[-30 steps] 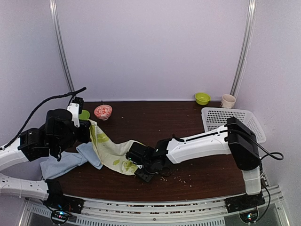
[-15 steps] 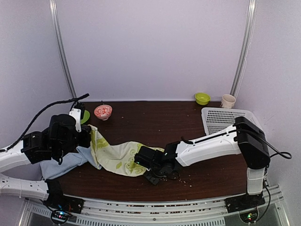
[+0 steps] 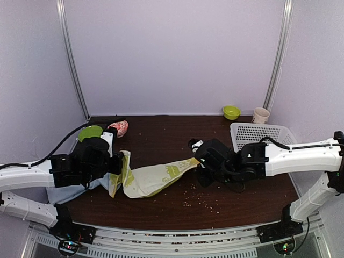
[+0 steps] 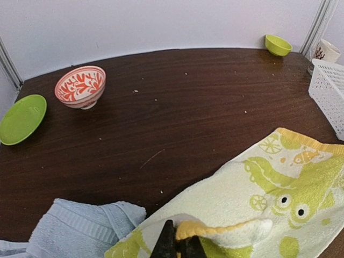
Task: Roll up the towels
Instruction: Pick up the towel from the center of the board.
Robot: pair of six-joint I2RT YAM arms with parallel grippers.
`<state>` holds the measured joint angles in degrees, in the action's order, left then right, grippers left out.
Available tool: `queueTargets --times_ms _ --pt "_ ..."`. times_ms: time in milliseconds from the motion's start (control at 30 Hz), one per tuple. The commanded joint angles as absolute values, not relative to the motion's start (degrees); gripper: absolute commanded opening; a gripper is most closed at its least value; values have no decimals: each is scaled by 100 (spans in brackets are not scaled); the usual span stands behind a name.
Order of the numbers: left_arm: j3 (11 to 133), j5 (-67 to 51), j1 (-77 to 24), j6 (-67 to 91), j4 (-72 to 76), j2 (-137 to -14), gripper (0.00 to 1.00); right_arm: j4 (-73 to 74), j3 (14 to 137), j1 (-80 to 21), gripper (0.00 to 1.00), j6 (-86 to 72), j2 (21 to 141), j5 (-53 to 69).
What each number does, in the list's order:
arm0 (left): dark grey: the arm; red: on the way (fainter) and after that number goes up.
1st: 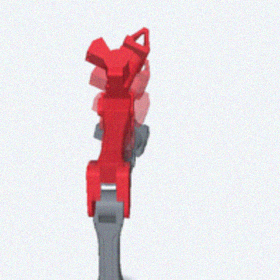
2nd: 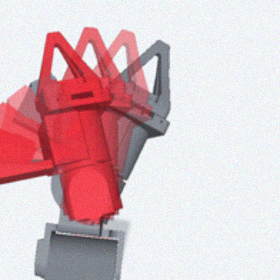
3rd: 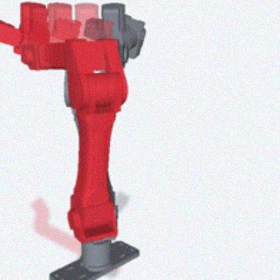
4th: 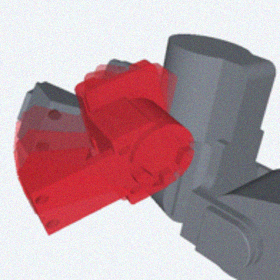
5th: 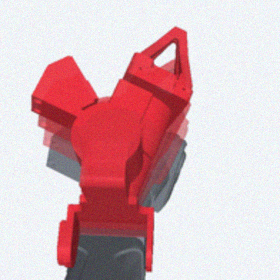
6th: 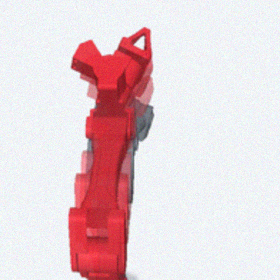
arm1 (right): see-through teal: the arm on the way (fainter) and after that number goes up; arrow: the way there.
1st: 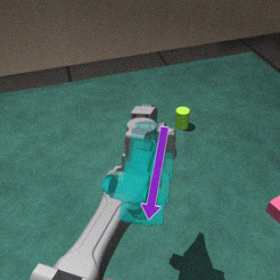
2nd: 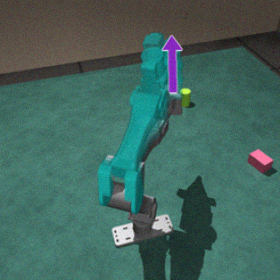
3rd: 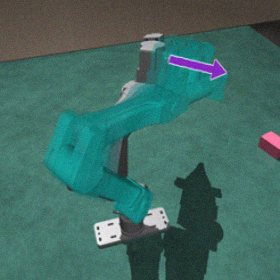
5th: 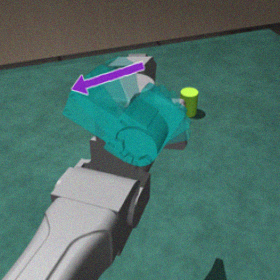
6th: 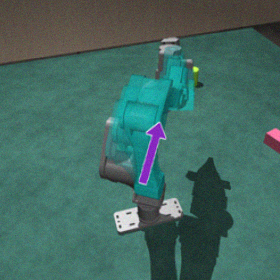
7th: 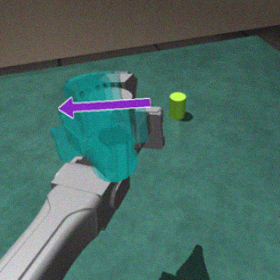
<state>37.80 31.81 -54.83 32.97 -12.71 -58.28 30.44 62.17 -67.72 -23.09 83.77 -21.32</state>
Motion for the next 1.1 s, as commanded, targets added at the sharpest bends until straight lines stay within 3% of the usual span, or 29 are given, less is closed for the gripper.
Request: queueTargets --times_ms 0,200,267,367,433,500,567,867,933,1067 --pt "3639 2828 -5449 3677 -473 -6339 0 2987 5492 -6746 0 -2748 8232 -2577" --pt "3247 3007 -5460 4351 -1133 -6379 0 2743 4761 -6746 0 -3132 7954 -2429" --pt "3094 2945 -5457 4534 -1297 -6307 5 2742 4654 -6748 0 -3159 7872 -2415" --pt "2923 2819 -5451 4814 -1551 -6196 25 2727 4574 -6744 0 -3152 7823 -2364" --pt "2912 2717 -5457 4919 -1723 -6114 51 2709 4554 -6743 0 -3145 7822 -2340" --pt "3010 2640 -5458 5043 -2022 -6030 70 2707 4587 -6742 0 -3123 7827 -2313" --pt "3162 2549 -5459 5228 -2359 -5967 79 2707 4608 -6741 0 -3092 7814 -2314" --pt "3919 1977 -5471 6357 -3412 -6113 82 2711 4654 -6746 0 -3093 7749 -2296" --pt "4025 1883 -5511 6464 -3421 -6088 96 2716 4649 -6743 0 -3102 7728 -2298" --pt "4241 1710 -5567 6521 -3365 -6058 98 2694 4646 -6745 0 -3107 7740 -2281"
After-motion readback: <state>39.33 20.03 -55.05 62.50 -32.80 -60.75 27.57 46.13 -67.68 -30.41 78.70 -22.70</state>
